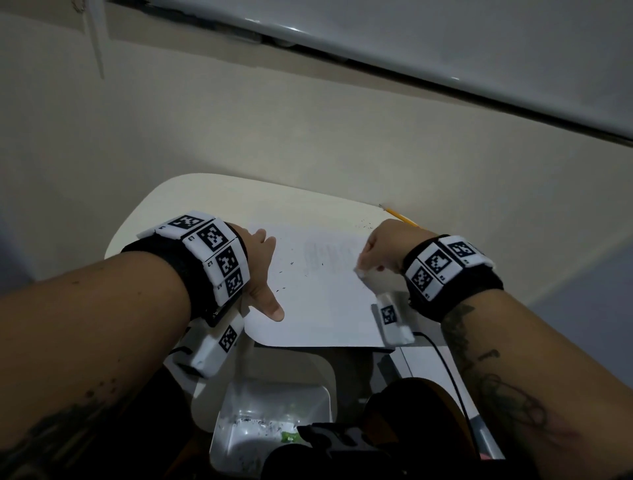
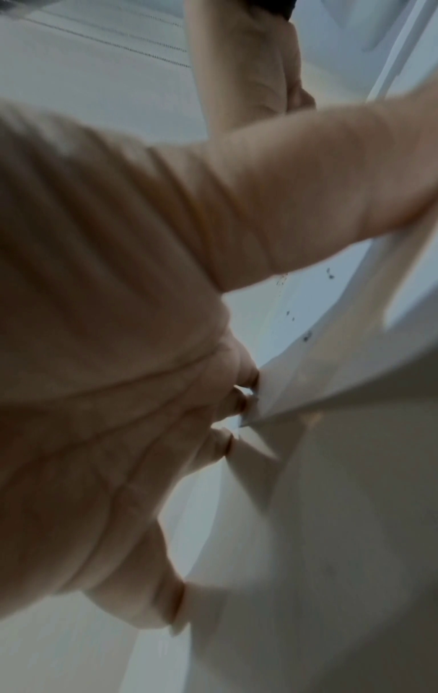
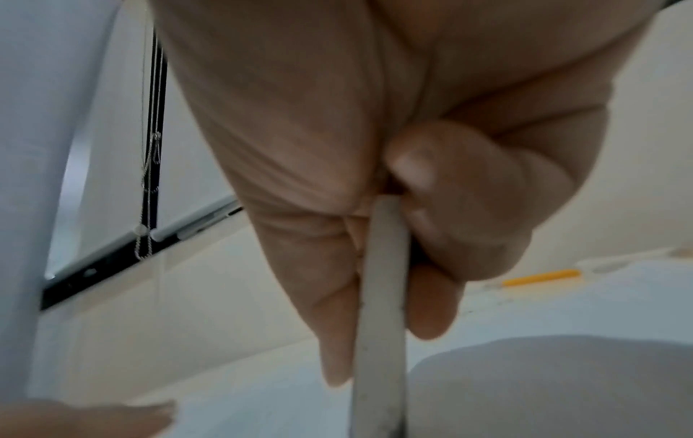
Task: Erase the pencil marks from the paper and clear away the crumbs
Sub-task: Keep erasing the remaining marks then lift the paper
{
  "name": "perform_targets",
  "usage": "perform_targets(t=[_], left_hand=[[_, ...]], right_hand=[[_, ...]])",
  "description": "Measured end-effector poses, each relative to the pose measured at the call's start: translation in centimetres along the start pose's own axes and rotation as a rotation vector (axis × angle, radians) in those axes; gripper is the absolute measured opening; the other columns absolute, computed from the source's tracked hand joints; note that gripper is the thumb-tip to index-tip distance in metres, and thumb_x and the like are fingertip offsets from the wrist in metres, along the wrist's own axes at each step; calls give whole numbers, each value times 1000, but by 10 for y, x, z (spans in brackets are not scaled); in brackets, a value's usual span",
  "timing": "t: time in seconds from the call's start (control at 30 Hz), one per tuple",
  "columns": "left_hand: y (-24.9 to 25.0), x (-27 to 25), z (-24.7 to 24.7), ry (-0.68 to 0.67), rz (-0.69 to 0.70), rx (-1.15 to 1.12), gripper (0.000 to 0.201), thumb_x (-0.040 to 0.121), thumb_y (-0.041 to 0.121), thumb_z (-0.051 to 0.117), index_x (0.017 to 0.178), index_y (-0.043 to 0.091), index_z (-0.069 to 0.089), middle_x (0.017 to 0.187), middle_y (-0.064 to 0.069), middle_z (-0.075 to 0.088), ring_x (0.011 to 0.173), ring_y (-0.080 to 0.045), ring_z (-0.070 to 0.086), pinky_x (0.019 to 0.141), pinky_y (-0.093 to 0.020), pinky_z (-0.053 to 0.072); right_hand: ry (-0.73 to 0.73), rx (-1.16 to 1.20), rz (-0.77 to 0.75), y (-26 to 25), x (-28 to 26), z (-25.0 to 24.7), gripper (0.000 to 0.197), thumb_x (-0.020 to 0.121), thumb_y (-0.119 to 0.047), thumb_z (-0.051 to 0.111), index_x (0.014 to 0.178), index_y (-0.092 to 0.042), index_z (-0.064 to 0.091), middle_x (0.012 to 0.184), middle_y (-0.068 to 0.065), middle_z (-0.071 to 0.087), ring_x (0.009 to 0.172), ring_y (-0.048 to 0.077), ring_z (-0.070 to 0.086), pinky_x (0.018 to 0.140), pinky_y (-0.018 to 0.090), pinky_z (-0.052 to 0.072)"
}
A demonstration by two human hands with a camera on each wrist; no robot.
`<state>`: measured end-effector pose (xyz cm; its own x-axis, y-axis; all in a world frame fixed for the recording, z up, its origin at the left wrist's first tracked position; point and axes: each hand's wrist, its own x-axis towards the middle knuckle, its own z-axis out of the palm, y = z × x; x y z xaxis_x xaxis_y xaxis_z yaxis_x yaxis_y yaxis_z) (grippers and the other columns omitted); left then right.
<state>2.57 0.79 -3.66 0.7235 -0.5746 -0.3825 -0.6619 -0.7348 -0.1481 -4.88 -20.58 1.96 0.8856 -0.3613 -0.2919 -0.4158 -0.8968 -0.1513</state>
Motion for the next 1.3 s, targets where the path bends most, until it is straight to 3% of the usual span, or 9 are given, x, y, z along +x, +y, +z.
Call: perform_targets(t=[0.1,0.2,0.3,0.43,0.67,0.9,1.1,1.2,1.3], left_hand=[[0,0,-2,-3,8,5,112,49,89,65,124,11,34,132,-5,41,118,-30,48,91,-45,43],[0,-1,-2,-11,8,6,121,47,91,63,132,11,32,135,-5,41,120,-30,48,93,-45,43],[1,-1,-1,2,-2,13,115,50,89,65,128,10,34,131,-5,42,117,-29,49,84,-44,42],[1,-1,-1,-2,-8,10,123,50,89,64,136,8,30,138,-6,38,121,-30,47,93,-47,43],[1,-5,-5,-24,-18,-4,132,53,88,63,147,8,20,151,-9,30,135,-33,38,106,-51,37],[3,-5,-3,-6,-18,7,121,56,84,67,139,6,27,147,-9,34,131,-33,42,101,-49,41],[2,-5,-5,-22,-8,7,122,54,86,65,139,7,27,143,-9,35,126,-32,44,100,-49,42],[2,-5,-4,3,8,20,113,53,87,65,127,7,34,133,-8,41,115,-31,50,94,-48,45],[2,-5,-5,-15,-8,15,125,55,87,64,142,6,25,148,-10,32,129,-33,43,101,-49,41]], right_hand=[[-53,207,-159,-30,-7,10,19,77,-32,81,82,-15,77,72,-2,69,54,13,51,57,24,43],[-104,240,-237,-52,-11,22,14,80,-27,79,76,-15,73,74,-2,68,46,7,48,52,21,39],[-84,93,-151,-34,-7,17,26,79,-26,80,92,-5,74,90,8,73,54,12,48,51,22,37],[-5,-6,18,2,0,2,28,71,-35,84,88,-13,78,89,5,76,66,19,60,62,25,46],[-136,257,-223,-41,-19,20,12,77,-25,82,80,-14,77,69,-4,67,51,10,48,54,22,39],[-97,198,-2,17,-17,8,18,74,-29,85,82,-14,78,65,-5,67,50,12,49,54,23,38],[-142,284,-174,-9,-21,18,13,73,-27,84,77,-16,78,69,-5,69,47,12,44,54,23,37],[-134,243,-99,3,-22,16,12,74,-27,84,78,-17,77,64,-9,69,44,7,47,52,22,37],[-84,116,20,25,-23,2,15,75,-27,84,83,-17,78,70,-6,69,48,10,49,52,21,37]])
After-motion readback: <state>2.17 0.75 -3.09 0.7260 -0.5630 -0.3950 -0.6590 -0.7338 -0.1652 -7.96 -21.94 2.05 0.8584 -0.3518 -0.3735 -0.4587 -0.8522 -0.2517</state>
